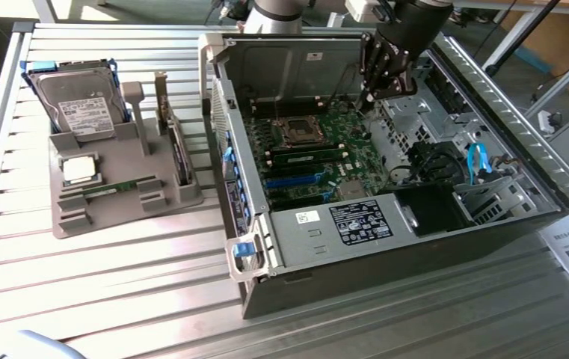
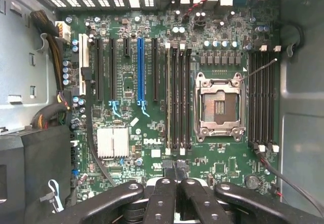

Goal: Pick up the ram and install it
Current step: 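Press down the ram until it locks into place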

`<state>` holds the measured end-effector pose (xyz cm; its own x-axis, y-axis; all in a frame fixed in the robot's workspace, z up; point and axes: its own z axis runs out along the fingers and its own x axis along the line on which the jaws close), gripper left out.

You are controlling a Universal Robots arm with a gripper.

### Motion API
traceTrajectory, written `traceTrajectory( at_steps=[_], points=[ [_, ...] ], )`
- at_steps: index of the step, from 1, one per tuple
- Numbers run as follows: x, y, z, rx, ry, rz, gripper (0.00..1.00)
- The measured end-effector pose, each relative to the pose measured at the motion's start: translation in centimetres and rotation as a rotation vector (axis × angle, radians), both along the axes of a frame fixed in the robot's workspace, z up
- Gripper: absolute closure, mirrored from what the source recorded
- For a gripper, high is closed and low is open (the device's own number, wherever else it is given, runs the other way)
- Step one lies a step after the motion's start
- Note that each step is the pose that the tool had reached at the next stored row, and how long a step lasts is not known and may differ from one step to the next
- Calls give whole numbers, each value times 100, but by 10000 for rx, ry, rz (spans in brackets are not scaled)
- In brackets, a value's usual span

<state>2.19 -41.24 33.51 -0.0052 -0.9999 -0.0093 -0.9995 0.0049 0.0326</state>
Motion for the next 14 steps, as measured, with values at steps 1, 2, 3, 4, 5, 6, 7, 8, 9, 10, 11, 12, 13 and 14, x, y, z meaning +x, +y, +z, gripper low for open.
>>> traceTrajectory(
  at_steps=[1,2,3,4,5,6,7,8,9,10,11,12,13,14],
  points=[
    [0,0,-13,0,-10,-1,90],
    [-1,0,-27,0,-19,-1,90],
    [-1,0,-40,0,-27,-1,90],
    [-1,0,-55,1,-36,-1,90],
    [-1,0,-68,1,-44,-1,90],
    [-1,0,-81,0,-52,-2,90],
    [-1,0,-93,0,-58,-1,90],
    [-1,0,-108,0,-66,-1,90],
    [-1,0,-122,0,-74,-1,90],
    [-1,0,-135,0,-82,-2,90],
    [-1,0,-150,0,-90,-1,90],
    [-1,0,-164,0,-97,-2,90],
    [-1,0,-177,1,-105,-2,90],
    [-1,0,-191,0,-113,-1,90]
  ],
)
